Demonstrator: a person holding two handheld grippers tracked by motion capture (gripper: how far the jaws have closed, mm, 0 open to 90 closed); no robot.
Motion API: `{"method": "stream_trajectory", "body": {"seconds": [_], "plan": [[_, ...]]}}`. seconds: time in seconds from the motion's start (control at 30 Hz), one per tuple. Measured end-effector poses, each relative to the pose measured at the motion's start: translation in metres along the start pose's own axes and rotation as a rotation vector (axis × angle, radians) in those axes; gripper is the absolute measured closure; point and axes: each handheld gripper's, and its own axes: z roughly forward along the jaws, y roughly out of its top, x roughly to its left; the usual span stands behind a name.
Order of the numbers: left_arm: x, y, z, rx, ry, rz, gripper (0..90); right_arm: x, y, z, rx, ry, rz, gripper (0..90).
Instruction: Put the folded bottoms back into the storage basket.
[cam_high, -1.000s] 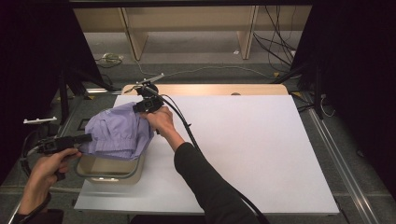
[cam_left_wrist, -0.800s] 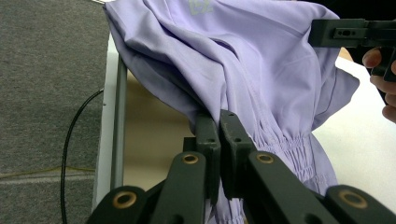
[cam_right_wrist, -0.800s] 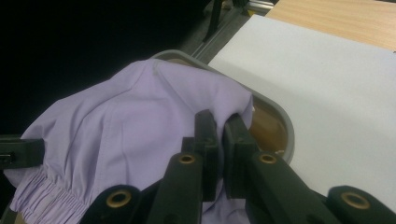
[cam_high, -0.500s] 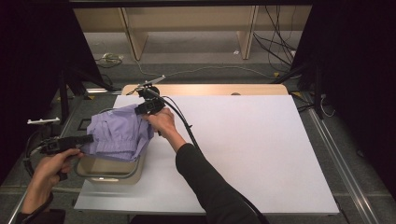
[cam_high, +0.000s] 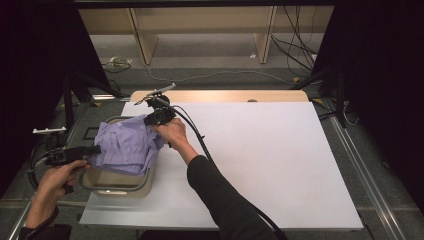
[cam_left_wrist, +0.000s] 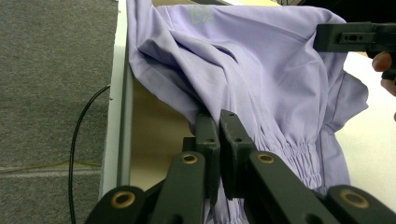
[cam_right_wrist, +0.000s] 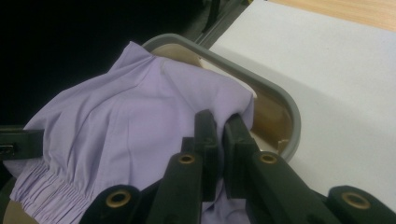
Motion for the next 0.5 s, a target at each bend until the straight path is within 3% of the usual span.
{"method": "stream_trajectory", "body": {"seconds": [0.5], "plan": [[0.0026,-0.0015,0.0029,0.019,0.025,0.004,86.5,0.0042,-0.0038,0.0085,0.020,0.005,-0.004,86.3]]}}
